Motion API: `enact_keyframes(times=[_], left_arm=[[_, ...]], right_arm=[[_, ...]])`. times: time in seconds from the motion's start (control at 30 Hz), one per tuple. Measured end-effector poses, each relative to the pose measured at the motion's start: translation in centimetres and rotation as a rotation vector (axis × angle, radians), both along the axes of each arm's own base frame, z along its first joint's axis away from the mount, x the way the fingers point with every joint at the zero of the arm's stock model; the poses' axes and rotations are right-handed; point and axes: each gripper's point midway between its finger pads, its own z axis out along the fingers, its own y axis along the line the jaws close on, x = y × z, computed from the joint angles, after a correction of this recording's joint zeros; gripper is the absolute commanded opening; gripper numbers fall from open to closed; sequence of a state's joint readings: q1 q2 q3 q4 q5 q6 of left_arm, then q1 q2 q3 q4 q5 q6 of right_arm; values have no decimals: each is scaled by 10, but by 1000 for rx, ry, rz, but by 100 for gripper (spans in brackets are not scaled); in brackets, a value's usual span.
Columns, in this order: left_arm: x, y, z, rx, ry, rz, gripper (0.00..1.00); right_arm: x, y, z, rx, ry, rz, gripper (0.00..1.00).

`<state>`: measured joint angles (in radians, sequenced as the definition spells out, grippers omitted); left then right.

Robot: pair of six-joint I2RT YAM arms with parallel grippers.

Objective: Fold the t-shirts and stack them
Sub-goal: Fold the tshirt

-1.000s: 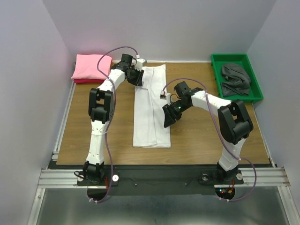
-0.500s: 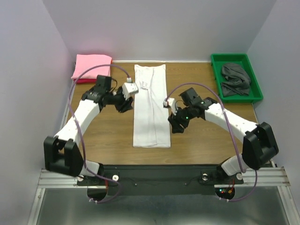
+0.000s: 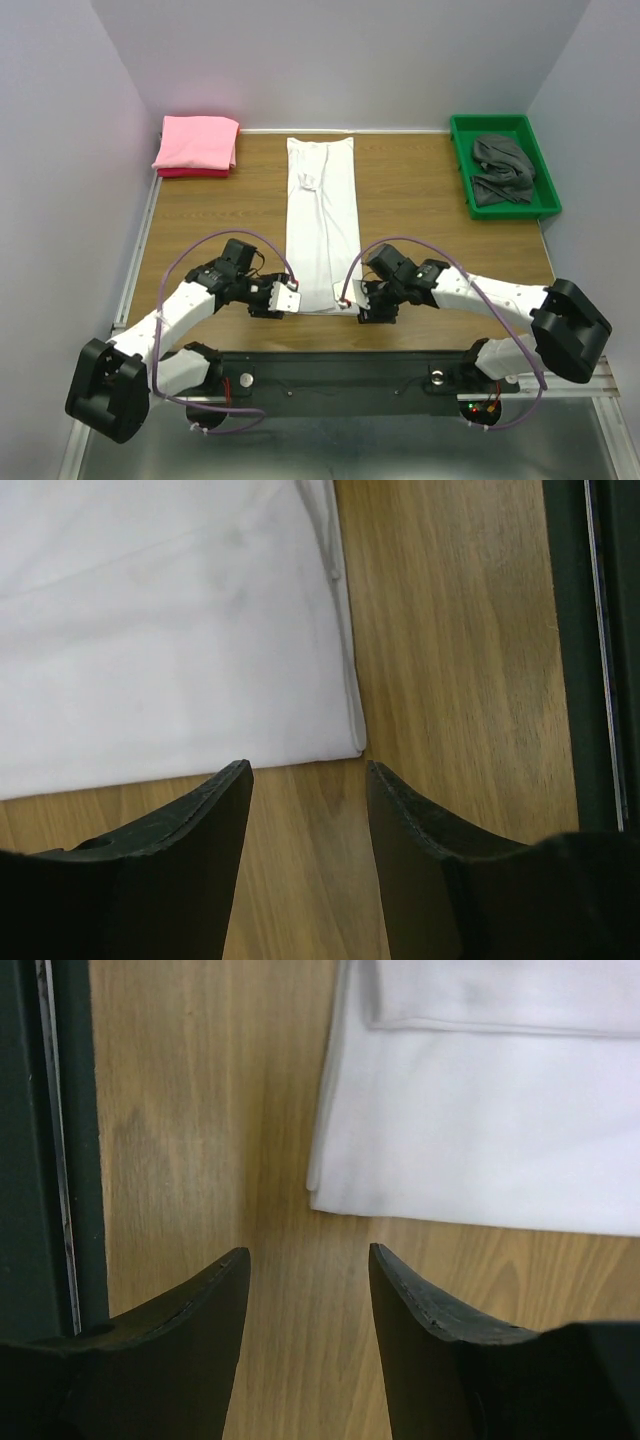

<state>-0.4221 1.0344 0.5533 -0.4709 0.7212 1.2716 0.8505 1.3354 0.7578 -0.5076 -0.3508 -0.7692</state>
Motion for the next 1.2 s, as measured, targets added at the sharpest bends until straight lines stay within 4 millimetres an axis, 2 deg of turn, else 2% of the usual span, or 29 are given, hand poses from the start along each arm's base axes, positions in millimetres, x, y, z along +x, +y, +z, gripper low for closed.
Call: enact_keyframes(times=[0.17,0.37,0.43,0.57,0.67,0.7,0.77,0.8,0.83,0.93,0.97,1.1,1.2], left_arm=[[-4,-6,-15,24,-25,-64,60],[1,-12,-26,37,-14,-76,59],[0,-14,-32,52,-1,-86,58],[-4,-14,-43,88,25,-101,58],[-5,-14,-46,104,26,-107,57],[-6,-15,-46,108,24,-115,55],[-8,-18,-47,115,22,-128,45],[-8,-19,-47,119,22,-135,40],[-9,-20,-48,121,24,-139,30],[-8,-23,-49,129,35,-139,17],[-7,-24,-49,132,36,-133,13],[-4,-24,-44,136,56,-102,1],[1,-30,-29,115,58,-87,0]], right_arm=[[-9,6,-15,1,-32,85,55],[3,19,-18,28,-88,116,50],[5,21,-19,34,-100,118,45],[1,18,-29,27,-101,134,44],[1,21,-28,38,-113,142,44],[1,22,-28,42,-117,145,43],[1,24,-28,48,-125,147,37],[1,25,-29,50,-127,150,28],[0,26,-29,53,-129,152,19],[2,28,-31,58,-136,147,8],[3,28,-31,60,-136,139,2],[4,26,-29,50,-123,84,1],[1,20,-24,31,-96,32,1]])
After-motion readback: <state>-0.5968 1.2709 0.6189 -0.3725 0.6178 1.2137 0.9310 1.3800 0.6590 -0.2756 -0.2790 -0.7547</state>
